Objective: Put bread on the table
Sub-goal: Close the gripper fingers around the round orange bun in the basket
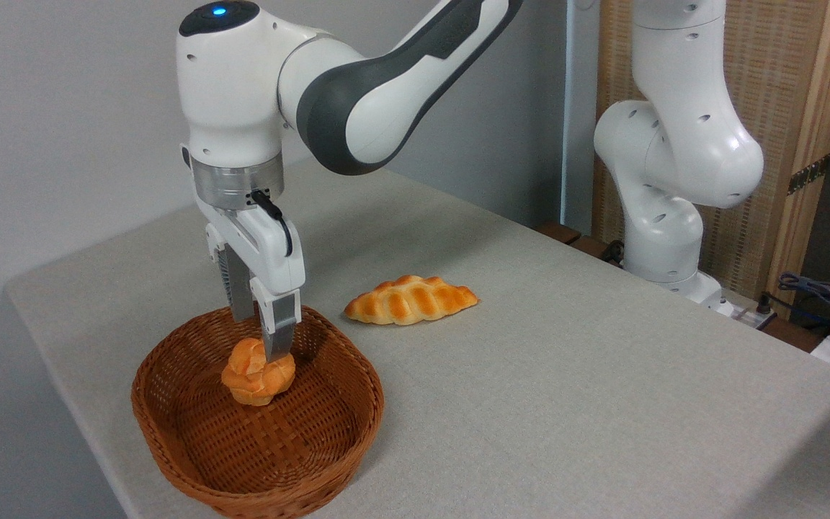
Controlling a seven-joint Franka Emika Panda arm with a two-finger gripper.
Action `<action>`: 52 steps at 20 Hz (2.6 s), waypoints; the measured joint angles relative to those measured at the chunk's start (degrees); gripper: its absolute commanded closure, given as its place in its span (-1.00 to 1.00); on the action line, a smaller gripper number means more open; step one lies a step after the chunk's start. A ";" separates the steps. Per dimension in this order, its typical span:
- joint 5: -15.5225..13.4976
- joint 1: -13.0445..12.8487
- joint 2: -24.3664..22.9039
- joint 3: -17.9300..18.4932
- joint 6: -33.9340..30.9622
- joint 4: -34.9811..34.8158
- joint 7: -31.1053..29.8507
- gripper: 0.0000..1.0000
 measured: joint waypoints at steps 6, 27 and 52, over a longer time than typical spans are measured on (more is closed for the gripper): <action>1.72 0.00 1.50 -0.07 0.30 -0.02 0.11 -1.00; 5.14 -0.03 4.10 -0.89 3.14 -0.02 2.27 -0.28; 4.03 0.96 3.41 -0.80 3.22 1.66 2.27 0.12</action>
